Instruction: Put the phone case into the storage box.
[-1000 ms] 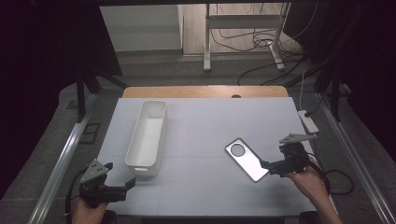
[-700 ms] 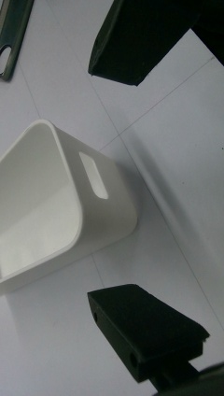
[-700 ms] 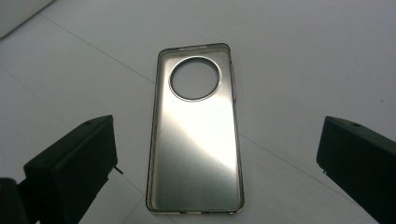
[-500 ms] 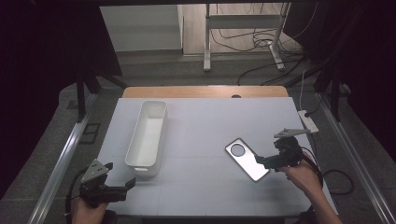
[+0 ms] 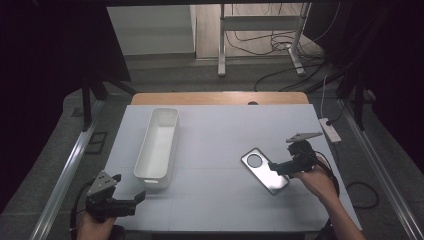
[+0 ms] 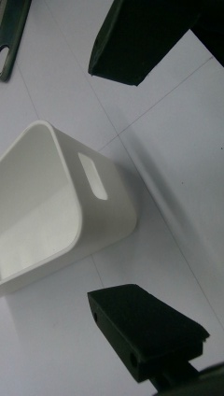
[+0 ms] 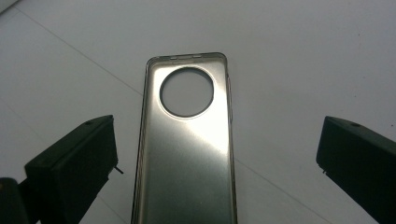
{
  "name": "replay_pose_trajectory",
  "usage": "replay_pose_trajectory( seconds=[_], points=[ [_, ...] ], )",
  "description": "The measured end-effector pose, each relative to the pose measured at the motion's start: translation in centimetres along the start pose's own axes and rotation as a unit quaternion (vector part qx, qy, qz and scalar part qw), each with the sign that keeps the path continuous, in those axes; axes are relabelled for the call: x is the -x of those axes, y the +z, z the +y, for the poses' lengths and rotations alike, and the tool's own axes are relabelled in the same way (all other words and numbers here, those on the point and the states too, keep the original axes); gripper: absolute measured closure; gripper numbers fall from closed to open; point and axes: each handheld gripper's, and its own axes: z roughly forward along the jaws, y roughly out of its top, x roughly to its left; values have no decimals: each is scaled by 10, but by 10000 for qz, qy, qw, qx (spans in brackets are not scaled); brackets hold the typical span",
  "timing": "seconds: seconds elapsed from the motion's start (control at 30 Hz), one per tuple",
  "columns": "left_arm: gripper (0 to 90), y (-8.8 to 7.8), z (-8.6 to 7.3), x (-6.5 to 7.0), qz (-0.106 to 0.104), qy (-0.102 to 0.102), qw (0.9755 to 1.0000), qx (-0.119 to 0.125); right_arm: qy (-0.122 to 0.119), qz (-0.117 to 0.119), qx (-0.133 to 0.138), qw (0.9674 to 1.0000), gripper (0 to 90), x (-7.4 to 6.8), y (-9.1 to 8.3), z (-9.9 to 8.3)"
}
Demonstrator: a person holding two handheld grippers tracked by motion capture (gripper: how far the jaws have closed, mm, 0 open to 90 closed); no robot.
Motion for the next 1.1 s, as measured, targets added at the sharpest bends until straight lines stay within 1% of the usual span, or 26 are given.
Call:
replay_pose_trajectory(
  seconds=[0.13,0.23,0.37,0.47,0.63,0.7,0.93,1.03,1.1],
  points=[
    [0,0,0,0,-7,-5,10000,6,76,2,-48,10000,0,1,5,5],
    [0,0,0,0,-6,6,10000,0,149,55,-166,9997,0,1,8,8],
    [0,0,0,0,-10,15,10000,-5,264,50,-311,9992,0,2,13,9],
    [0,0,0,0,-9,24,10000,-8,260,-16,-382,9989,0,3,16,8],
    [0,0,0,0,-15,28,10000,-18,215,-2,-448,9988,0,4,19,7],
    [0,0,0,0,-8,36,10000,-22,232,-12,-527,9983,0,5,22,5],
    [0,1,0,1,-9,60,10000,-42,151,-72,-749,9970,29,5,31,-2],
    [0,1,0,1,-17,59,10000,-43,120,-114,-765,9969,46,4,33,-4],
    [0,1,0,1,-16,65,10000,-44,100,-99,-781,9968,58,5,35,-5]
  ],
)
